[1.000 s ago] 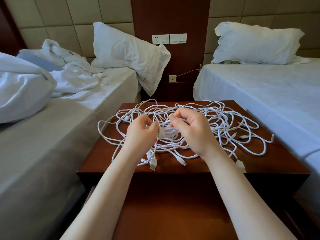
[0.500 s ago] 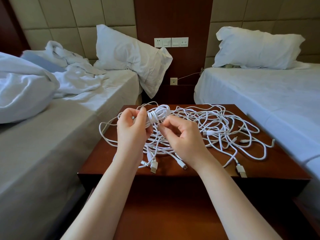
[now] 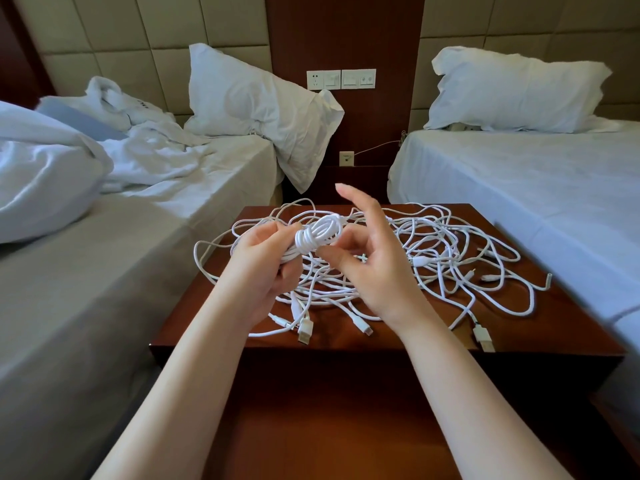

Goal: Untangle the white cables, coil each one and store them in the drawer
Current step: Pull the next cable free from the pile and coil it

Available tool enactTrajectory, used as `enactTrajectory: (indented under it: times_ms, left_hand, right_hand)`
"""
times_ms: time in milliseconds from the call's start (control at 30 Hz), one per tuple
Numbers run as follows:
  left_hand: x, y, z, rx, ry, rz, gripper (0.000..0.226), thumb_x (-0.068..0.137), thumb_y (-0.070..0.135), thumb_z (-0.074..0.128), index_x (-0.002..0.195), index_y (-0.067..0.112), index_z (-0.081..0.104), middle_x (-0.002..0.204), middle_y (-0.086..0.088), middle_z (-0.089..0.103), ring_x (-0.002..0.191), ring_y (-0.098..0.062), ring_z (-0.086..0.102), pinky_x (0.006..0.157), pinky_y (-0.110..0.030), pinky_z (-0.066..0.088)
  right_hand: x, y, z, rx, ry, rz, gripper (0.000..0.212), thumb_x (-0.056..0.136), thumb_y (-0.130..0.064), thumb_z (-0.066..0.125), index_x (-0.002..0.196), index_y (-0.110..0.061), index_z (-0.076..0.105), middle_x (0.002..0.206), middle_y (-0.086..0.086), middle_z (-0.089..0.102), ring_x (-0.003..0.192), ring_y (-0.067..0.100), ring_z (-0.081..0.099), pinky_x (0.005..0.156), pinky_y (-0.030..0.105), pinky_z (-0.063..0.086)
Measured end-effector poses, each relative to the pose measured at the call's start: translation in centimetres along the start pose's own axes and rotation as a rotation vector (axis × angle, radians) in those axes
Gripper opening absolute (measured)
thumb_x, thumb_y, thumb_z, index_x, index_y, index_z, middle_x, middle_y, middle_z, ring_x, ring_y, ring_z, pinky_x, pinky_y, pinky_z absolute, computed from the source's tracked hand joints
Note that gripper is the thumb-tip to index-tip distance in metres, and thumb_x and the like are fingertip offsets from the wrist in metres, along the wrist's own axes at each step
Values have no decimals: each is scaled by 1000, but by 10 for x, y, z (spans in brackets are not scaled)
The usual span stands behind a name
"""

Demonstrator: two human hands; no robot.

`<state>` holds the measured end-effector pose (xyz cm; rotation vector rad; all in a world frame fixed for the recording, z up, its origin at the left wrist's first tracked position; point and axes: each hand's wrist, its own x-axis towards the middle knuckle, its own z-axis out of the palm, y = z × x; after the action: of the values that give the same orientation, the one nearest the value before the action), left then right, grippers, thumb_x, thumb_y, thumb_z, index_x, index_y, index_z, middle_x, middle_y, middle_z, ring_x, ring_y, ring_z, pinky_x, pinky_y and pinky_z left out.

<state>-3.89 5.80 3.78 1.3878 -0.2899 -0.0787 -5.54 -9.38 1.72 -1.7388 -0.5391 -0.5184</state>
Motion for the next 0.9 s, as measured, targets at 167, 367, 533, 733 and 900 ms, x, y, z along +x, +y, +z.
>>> enactTrajectory:
  times_ms: [167, 367, 533, 733, 900]
  left_hand:
    - [2, -3, 2, 184, 31, -142, 33, 97, 8, 42, 67, 9, 55, 42, 1, 43, 37, -9, 33, 39, -19, 25]
    - [-1, -11, 16, 480, 170, 233, 40, 102, 25, 40, 77, 8, 67, 56, 5, 63, 49, -7, 53, 53, -24, 43]
    - [-3, -16, 15, 439, 32, 325, 15, 99, 23, 46, 104, 23, 61, 64, 4, 58, 56, -8, 49, 55, -27, 41]
    - [0, -21, 15, 520, 160, 502, 22, 98, 10, 49, 85, 23, 61, 52, 9, 51, 48, -7, 47, 48, -17, 36]
    - [5, -25, 10, 555, 279, 458, 26, 98, 15, 47, 76, 9, 60, 49, 2, 51, 47, -8, 47, 50, -24, 38]
  right_hand:
    - [0, -1, -2, -2, -60, 20, 17, 85, -22, 70, 99, -20, 61, 81, 2, 68, 76, 15, 64, 72, 25, 53]
    - [1, 2, -5, -5, 67, 119, 25, 83, -29, 69, 95, -9, 62, 82, -1, 70, 74, 5, 66, 65, 16, 50]
    - [3, 4, -9, 20, 122, 164, 14, 86, -27, 69, 94, -15, 66, 80, -2, 71, 76, 10, 67, 69, 21, 53]
    - [5, 4, -6, 74, 30, 244, 17, 95, -24, 58, 103, -10, 64, 64, -17, 61, 59, -4, 54, 60, 12, 40]
    - [3, 2, -5, 118, -84, 316, 16, 101, -16, 48, 108, -19, 62, 62, -13, 54, 59, 3, 47, 56, 14, 40]
